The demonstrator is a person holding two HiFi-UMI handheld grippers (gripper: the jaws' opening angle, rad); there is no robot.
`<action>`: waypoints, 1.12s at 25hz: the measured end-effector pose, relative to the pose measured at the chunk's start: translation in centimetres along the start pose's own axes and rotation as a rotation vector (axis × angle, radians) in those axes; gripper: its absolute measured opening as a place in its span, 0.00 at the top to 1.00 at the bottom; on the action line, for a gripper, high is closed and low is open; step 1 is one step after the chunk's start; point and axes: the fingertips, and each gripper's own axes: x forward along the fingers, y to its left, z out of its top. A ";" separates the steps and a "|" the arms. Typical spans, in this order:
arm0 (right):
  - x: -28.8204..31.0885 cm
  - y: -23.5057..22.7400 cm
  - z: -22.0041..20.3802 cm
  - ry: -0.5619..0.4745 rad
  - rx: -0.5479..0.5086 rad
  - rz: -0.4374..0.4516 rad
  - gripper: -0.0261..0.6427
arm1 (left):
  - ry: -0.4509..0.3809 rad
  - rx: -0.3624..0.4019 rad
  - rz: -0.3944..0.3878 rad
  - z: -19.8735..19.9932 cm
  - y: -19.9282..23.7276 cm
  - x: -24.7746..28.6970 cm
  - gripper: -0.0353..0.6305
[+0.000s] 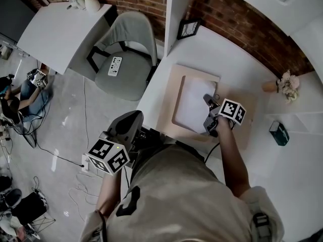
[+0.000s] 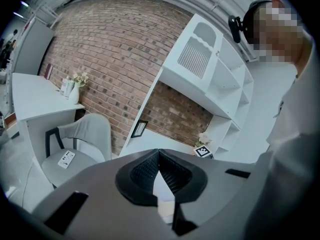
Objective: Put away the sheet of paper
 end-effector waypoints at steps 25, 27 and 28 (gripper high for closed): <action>2.6 1.3 -0.7 0.056 -0.025 0.005 0.92 | -0.012 -0.041 0.045 -0.4 1.4 -0.7 0.92; 2.6 1.2 -0.7 0.059 -0.022 0.005 0.92 | -0.009 -0.042 0.041 -0.4 1.3 -0.4 0.92; 2.6 1.2 -0.7 0.060 -0.020 0.005 0.92 | -0.008 -0.041 0.039 -0.4 1.3 -0.3 0.92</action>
